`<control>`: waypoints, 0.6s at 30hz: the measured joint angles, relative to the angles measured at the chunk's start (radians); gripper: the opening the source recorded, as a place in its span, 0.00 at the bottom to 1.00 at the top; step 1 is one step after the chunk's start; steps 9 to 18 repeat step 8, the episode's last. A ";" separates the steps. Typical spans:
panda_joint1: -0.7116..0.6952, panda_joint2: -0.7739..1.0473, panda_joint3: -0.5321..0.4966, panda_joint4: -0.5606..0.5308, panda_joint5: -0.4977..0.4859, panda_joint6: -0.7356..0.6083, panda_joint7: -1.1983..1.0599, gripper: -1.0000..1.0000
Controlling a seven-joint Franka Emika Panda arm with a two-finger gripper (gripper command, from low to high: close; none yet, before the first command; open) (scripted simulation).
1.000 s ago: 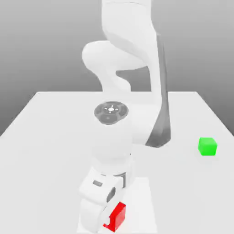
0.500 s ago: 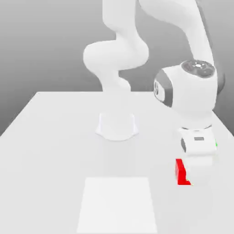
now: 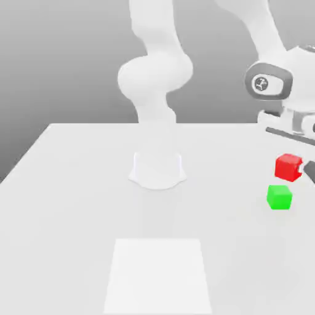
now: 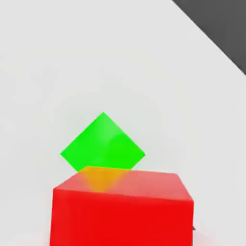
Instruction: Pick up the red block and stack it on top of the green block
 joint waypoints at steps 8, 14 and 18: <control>0.005 0.191 -0.030 0.005 -0.156 0.180 0.108 1.00; 0.005 0.191 -0.030 0.005 -0.156 0.180 0.108 1.00; 0.005 0.191 -0.030 0.005 -0.156 0.180 0.108 1.00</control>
